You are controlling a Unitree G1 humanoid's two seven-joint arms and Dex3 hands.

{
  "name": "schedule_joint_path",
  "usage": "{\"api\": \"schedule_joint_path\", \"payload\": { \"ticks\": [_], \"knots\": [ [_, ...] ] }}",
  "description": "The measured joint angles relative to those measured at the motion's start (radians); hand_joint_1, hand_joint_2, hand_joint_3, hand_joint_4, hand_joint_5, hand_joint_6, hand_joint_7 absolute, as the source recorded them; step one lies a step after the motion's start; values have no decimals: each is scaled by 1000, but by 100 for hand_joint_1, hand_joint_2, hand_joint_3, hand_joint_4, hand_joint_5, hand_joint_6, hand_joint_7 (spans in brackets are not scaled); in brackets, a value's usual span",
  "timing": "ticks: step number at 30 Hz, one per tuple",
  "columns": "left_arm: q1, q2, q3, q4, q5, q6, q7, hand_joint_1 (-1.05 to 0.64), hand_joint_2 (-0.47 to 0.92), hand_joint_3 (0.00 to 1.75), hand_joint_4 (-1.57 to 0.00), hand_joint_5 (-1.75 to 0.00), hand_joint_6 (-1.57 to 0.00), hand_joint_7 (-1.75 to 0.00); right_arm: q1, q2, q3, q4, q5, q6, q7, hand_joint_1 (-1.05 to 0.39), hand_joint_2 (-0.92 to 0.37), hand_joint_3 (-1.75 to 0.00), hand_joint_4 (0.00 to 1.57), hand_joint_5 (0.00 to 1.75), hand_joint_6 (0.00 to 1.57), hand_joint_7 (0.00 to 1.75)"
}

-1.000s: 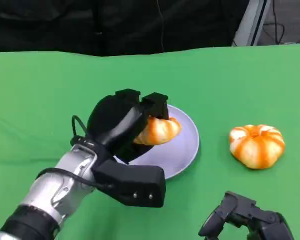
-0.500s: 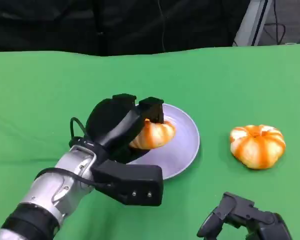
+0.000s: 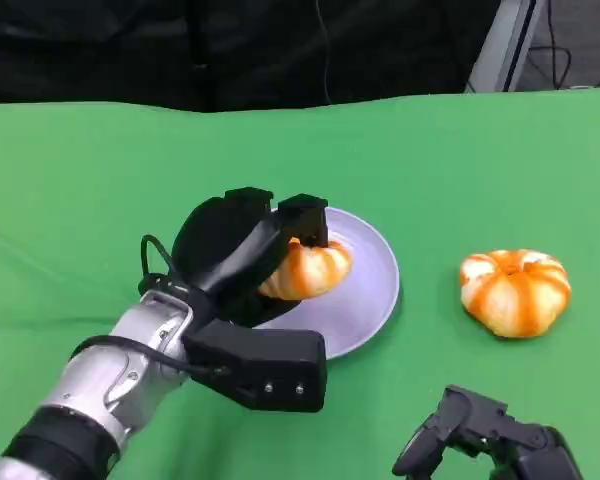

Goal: Grasp the bread from the table and place it into the plate.

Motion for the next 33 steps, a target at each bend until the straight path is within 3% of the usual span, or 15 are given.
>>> {"api": "schedule_joint_path", "payload": {
  "ticks": [33],
  "knots": [
    [-1, 0, -1, 1, 1, 6, -3, -19, 44, 110, -88, -175, -69, -175, 0, 0, 1, -1, -2, 2, 0, -6, -27, -140, 77, 156, 83, 127]
  ]
}}
